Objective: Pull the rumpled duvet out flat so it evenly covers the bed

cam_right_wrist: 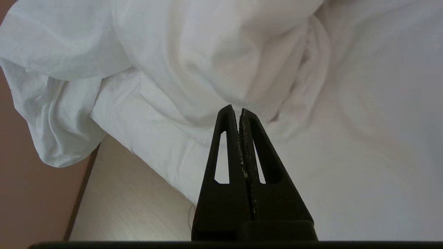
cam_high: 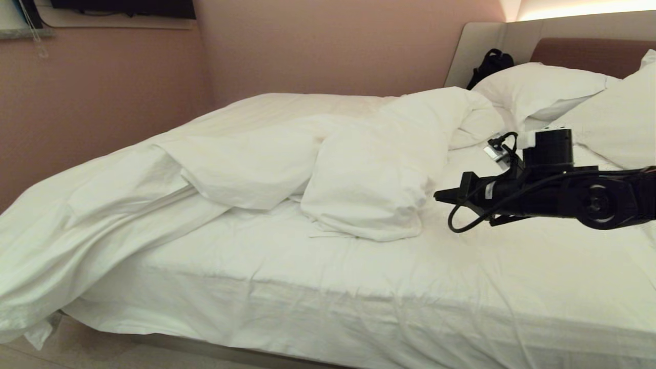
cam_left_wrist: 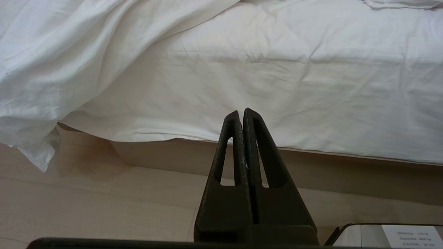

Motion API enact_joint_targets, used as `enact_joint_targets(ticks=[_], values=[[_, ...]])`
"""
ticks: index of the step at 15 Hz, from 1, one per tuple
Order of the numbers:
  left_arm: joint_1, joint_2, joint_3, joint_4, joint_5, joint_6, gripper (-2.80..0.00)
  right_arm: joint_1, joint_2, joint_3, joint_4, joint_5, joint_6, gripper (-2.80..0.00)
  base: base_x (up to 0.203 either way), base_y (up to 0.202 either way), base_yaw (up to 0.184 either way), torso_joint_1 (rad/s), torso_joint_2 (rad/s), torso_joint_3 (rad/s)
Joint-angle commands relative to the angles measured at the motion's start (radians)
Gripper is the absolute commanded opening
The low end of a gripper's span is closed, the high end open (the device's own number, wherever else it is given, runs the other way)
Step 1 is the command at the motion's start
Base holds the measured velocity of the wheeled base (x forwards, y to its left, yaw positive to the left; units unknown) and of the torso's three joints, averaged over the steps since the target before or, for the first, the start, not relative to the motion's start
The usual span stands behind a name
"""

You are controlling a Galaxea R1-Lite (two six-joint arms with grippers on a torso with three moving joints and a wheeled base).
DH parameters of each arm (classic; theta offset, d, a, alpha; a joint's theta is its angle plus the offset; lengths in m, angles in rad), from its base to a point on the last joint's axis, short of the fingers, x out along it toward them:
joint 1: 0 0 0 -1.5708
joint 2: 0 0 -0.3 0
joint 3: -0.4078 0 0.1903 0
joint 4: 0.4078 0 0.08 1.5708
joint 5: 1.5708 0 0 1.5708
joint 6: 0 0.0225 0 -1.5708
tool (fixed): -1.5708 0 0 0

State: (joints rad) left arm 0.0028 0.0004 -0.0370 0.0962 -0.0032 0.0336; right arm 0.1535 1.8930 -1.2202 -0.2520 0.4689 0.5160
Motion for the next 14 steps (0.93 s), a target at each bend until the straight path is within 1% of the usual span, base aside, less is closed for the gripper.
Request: enact_joint_targets(ticks=[1, 2, 3, 6, 10, 13, 14], values=[[0.0, 0.0, 0.0, 0.0, 0.0, 0.0, -2.8, 0.008, 0.051, -0.01, -0.079, 0.007, 0.021, -2.8, 0.0, 0.0, 0.0, 0.0, 0.0, 0.0], [0.0, 0.0, 0.0, 0.0, 0.0, 0.0, -2.8, 0.008, 0.054, -0.006, -0.079, 0.007, 0.022, -2.8, 0.0, 0.0, 0.0, 0.0, 0.0, 0.0], [0.0, 0.0, 0.0, 0.0, 0.0, 0.0, -2.8, 0.008, 0.057, 0.0, -0.083, 0.007, 0.021, 0.0, 0.0, 0.0, 0.0, 0.0, 0.0, 0.0], [0.002, 0.0, 0.0, 0.0, 0.0, 0.0, -2.8, 0.008, 0.094, -0.014, -0.087, 0.006, 0.018, 0.0, 0.0, 0.0, 0.0, 0.0, 0.0, 0.0], [0.0, 0.0, 0.0, 0.0, 0.0, 0.0, -2.8, 0.008, 0.11, -0.014, -0.139, 0.013, 0.016, 0.0, 0.0, 0.0, 0.0, 0.0, 0.0, 0.0], [0.0, 0.0, 0.0, 0.0, 0.0, 0.0, -2.8, 0.011, 0.116, -0.014, -0.144, 0.075, 0.017, 0.0, 0.0, 0.0, 0.0, 0.0, 0.0, 0.0], [0.0, 0.0, 0.0, 0.0, 0.0, 0.0, -2.8, 0.011, 0.124, -0.016, -0.145, 0.077, 0.016, 0.0, 0.0, 0.0, 0.0, 0.0, 0.0, 0.0]])
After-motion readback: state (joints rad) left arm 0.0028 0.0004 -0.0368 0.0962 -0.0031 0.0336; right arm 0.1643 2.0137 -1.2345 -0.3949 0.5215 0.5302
